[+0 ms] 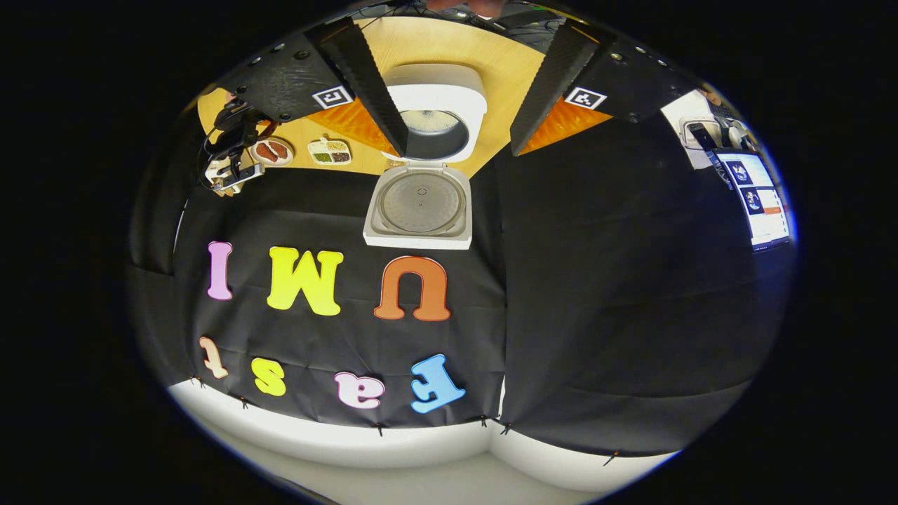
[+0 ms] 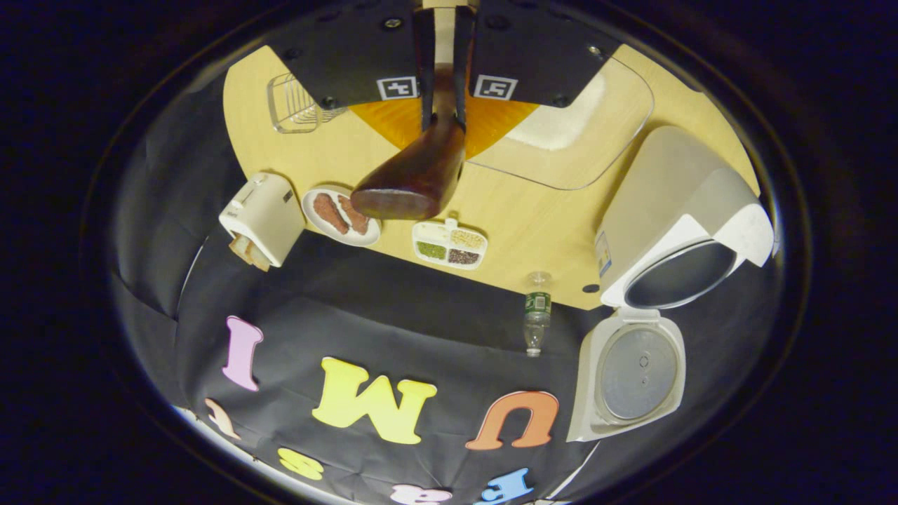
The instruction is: Close the left gripper, press the button to open the rice cooker; take a wooden spoon from the chopstick holder with the right hand, scoop a spoonful of rice and pour it into the rice cooker, then put the wooden spoon back into the chopstick holder.
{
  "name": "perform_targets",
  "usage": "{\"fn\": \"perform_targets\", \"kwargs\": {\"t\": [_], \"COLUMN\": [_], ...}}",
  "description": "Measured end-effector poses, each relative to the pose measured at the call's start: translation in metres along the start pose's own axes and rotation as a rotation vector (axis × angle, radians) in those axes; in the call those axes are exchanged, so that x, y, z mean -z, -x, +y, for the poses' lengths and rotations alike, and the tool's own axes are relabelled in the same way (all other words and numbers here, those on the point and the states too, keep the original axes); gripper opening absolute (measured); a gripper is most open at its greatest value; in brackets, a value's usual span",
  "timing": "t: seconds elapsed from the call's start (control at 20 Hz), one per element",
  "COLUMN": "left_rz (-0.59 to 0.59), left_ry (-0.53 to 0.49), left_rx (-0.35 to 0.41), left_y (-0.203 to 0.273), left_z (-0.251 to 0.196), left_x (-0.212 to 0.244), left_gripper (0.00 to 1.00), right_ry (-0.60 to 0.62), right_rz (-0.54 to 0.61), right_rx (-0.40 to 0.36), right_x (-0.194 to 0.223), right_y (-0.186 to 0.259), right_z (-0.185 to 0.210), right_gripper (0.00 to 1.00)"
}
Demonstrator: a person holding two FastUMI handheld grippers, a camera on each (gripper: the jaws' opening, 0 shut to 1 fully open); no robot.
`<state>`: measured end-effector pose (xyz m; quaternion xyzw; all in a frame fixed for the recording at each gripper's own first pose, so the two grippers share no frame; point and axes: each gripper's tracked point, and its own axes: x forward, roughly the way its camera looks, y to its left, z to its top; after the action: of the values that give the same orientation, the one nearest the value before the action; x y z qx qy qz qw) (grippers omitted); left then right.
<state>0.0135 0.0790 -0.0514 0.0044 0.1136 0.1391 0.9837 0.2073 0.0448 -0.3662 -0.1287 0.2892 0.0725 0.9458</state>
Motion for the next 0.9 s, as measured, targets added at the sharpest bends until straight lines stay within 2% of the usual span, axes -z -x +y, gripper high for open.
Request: {"fn": "perform_targets", "kwargs": {"t": [0.25,0.35,0.5,0.75,0.9], "left_rz": [-0.007,-0.006,-0.017,-0.017,-0.017], "left_ry": [-0.005,-0.015,-0.026,-0.019,-0.022], "left_rx": [0.008,0.009,0.013,0.029,0.05], "left_y": [0.001,0.003,0.007,0.007,0.005], "left_z": [-0.009,-0.011,-0.014,-0.022,-0.03], "left_x": [-0.001,-0.002,-0.006,-0.007,-0.008], "left_gripper": [0.94,0.94,0.94,0.94,0.94], "right_ry": [-0.103,-0.235,-0.514,-0.87,-0.996], "right_rz": [0.012,0.04,0.104,0.195,0.211], "right_rx": [-0.126,-0.193,-0.3,-0.379,-0.397], "right_x": [0.004,0.008,0.013,0.022,0.029], "right_y": [0.001,0.003,0.006,0.001,0.006], "right_z": [0.03,0.039,0.046,0.037,0.032], "right_gripper": [0.16,0.16,0.16,0.16,0.16]}}
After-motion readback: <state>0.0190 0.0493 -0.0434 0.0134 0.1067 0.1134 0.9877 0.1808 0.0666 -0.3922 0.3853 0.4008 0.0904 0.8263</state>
